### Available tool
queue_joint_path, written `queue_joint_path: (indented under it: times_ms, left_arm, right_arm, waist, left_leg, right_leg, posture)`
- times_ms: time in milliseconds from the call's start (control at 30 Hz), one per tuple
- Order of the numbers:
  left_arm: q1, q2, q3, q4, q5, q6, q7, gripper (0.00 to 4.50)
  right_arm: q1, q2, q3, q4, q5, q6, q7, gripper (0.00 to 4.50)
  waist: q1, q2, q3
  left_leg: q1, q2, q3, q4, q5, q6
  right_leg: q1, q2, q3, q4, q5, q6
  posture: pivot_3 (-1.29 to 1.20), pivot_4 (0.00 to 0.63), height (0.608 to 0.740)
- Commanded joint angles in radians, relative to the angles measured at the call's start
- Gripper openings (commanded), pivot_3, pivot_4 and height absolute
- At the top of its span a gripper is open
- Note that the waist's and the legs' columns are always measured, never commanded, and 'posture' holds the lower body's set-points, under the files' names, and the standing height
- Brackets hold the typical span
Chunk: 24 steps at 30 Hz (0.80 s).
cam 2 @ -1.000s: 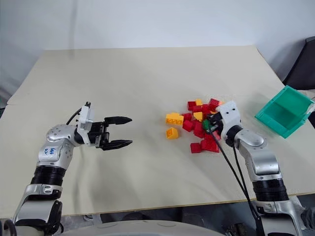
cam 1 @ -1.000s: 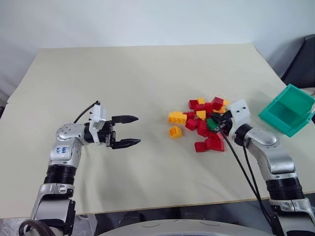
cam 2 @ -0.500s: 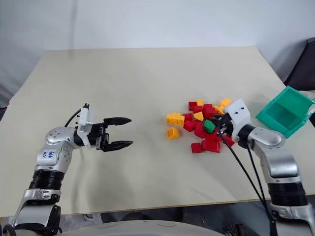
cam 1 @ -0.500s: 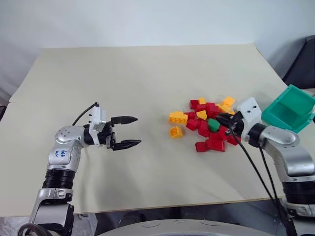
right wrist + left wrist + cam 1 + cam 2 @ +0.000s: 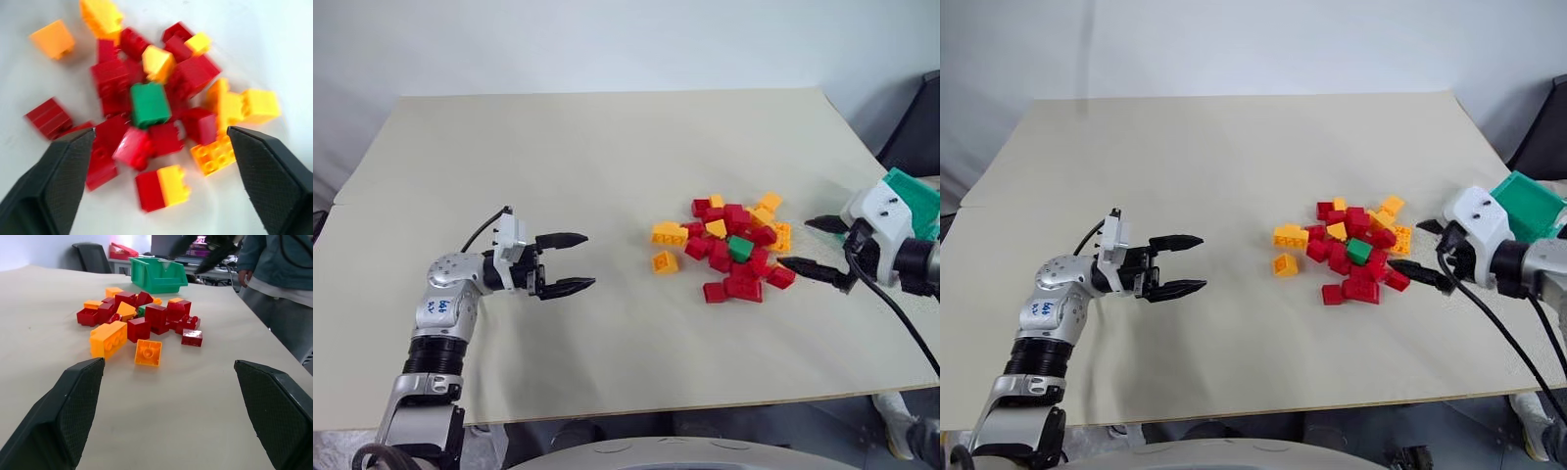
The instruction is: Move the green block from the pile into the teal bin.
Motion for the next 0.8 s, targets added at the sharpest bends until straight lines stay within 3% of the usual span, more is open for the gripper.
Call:
queue_joint_path:
  times_ms: [33, 367, 600, 700, 800]
  left_arm:
    - [-0.02, -0.007, 0.001, -0.014, -0.005, -0.014, 0.005, 4.5]
    - [0.062, -0.012, 0.015, -0.12, -0.024, 0.007, 0.067, 4.5]
    - [0.112, -0.002, 0.03, -0.174, -0.033, 0.022, 0.1, 4.5]
    - [0.113, -0.005, 0.025, -0.182, -0.035, 0.025, 0.111, 4.5]
    - [0.106, -0.007, 0.022, -0.174, -0.034, 0.023, 0.108, 4.5]
  right_arm:
    - [-0.132, 0.034, 0.171, 0.049, -0.054, 0.076, 0.003, 4.48]
    - [-0.447, 0.177, 0.504, 0.408, -0.281, 0.086, 0.048, 4.48]
    - [-0.517, 0.233, 0.567, 0.512, -0.342, 0.076, 0.112, 4.48]
    - [-0.526, 0.254, 0.542, 0.513, -0.34, 0.079, 0.124, 3.86]
    - [-0.52, 0.251, 0.524, 0.495, -0.346, 0.088, 0.121, 2.88]
  waist:
    - [-0.008, 0.0, 0.0]
    - [-0.014, 0.0, 0.0]
    - [-0.017, 0.0, 0.0]
    - [-0.02, 0.0, 0.0]
    - [-0.021, 0.0, 0.0]
  left_leg:
    - [0.0, 0.0, 0.0, 0.0, 0.0, 0.0]
    - [-0.004, -0.001, 0.001, 0.0, 0.0, 0.0]
    - [-0.004, 0.0, 0.001, 0.001, 0.0, 0.0]
    - [-0.002, 0.0, 0.001, 0.001, 0.0, -0.001]
    - [-0.002, 0.0, 0.001, 0.001, 0.001, -0.001]
  right_leg:
    - [0.0, 0.0, 0.0, 0.0, 0.0, 0.0]
    - [-0.005, -0.001, 0.0, 0.0, 0.0, 0.0]
    - [-0.004, -0.001, -0.001, 0.001, 0.0, 0.0]
    - [-0.003, -0.001, 0.0, 0.002, 0.0, 0.0]
    - [-0.003, -0.001, 0.0, 0.002, 0.0, 0.0]
  posture:
    - [0.0, 0.15, 0.74]
    - [0.0, 0.15, 0.74]
    - [0.0, 0.15, 0.74]
    - [0.0, 0.15, 0.74]
    - [0.0, 0.15, 0.74]
